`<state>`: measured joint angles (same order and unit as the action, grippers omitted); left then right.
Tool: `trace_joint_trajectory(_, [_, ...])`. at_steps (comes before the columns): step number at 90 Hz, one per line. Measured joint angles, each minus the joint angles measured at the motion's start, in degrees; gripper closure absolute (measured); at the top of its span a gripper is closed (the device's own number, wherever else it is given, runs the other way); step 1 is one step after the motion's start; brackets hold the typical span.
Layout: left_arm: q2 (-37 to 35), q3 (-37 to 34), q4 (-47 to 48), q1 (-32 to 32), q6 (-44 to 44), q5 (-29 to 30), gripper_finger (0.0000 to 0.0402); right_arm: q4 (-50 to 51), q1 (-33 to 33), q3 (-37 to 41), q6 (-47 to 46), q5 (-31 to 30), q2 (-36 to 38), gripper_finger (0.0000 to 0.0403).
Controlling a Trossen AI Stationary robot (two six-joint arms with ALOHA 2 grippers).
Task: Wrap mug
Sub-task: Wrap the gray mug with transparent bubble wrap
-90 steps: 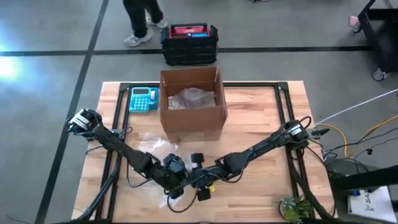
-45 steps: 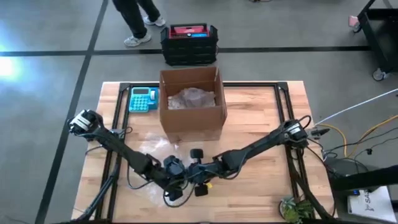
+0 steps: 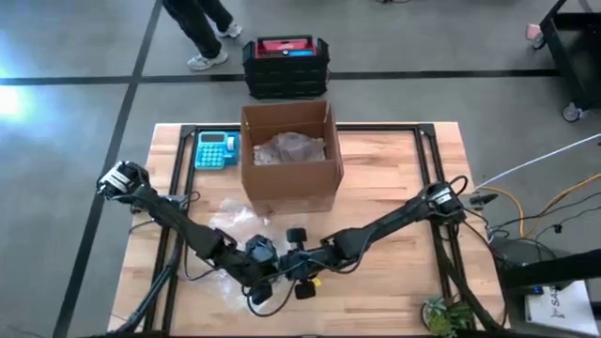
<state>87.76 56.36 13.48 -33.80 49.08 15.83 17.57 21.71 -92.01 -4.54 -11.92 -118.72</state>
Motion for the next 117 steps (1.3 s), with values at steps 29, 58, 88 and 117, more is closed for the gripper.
trace_joint_trajectory(29, [-4.2, 0.1, 6.2, -0.1, 0.0, 1.1, 0.0381, 0.1, 0.0, 0.0, 0.0, -0.1, 0.0, 0.0389])
trace_joint_trajectory(58, [-13.8, 0.2, 14.4, -0.2, -0.4, 1.2, 0.0381, 0.2, 0.0, 0.0, 0.0, -0.1, 0.0, 0.0389])
trace_joint_trajectory(88, [-15.5, 0.0, 22.0, -0.6, 7.8, -2.2, 0.0361, 0.2, 0.0, 0.0, 0.0, -0.1, 0.0, 0.0389])
trace_joint_trajectory(117, [-15.5, -4.3, 31.4, -3.6, 23.1, -10.1, 0.025, 0.2, 0.0, 0.1, 0.0, -0.1, 0.0, 0.0389])
